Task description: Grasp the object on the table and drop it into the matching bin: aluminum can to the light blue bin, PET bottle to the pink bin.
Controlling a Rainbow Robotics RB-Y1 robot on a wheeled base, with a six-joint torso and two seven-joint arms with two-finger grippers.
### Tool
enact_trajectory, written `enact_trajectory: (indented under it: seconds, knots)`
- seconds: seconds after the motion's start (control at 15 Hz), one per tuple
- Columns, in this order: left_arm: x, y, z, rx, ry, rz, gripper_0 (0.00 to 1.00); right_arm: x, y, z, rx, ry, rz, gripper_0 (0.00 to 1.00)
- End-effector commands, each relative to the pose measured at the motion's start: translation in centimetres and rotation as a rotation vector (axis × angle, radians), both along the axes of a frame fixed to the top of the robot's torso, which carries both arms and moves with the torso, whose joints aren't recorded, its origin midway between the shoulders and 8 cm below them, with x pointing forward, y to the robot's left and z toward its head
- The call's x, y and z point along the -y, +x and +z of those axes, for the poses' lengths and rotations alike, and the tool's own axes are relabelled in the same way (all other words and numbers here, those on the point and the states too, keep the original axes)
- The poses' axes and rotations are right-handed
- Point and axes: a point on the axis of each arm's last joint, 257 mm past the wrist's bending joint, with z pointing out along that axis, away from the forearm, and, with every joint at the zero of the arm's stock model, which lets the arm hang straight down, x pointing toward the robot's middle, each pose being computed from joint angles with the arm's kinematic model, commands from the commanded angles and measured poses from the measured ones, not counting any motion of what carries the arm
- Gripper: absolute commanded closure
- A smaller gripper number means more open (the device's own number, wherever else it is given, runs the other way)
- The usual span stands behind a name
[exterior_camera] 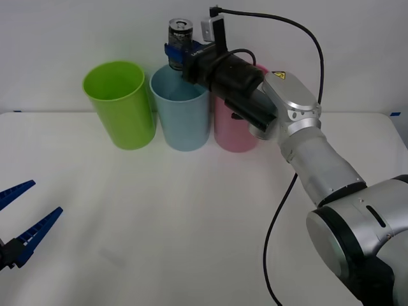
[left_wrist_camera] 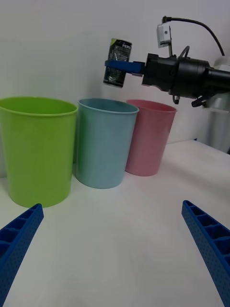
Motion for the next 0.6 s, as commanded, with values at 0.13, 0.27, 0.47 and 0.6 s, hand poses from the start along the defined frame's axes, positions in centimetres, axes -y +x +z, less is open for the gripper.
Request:
enact_trajectory:
  seconds: [0.13,0.27,0.47,0.6]
  knots:
    - [0.0,0.0,0.0,0.0,0.0,0.0,0.0,0.3,0.0,-0.3,0.012,-0.017,-0.004,0.0]
    - [0.0,0.0,0.0,0.0,0.0,0.0,0.0,0.3,-0.1,-0.2,0.019,-0.023,0.002,0.0]
    - [0.0,0.0,0.0,0.0,0.0,0.0,0.0,1.2,-0.1,0.1,0.034,-0.029,0.017,0.0]
    - [0.0,0.0,0.0,0.0,0.0,0.0,0.0,1.8,-0.3,-0.2,0.035,-0.036,0.029,0.0]
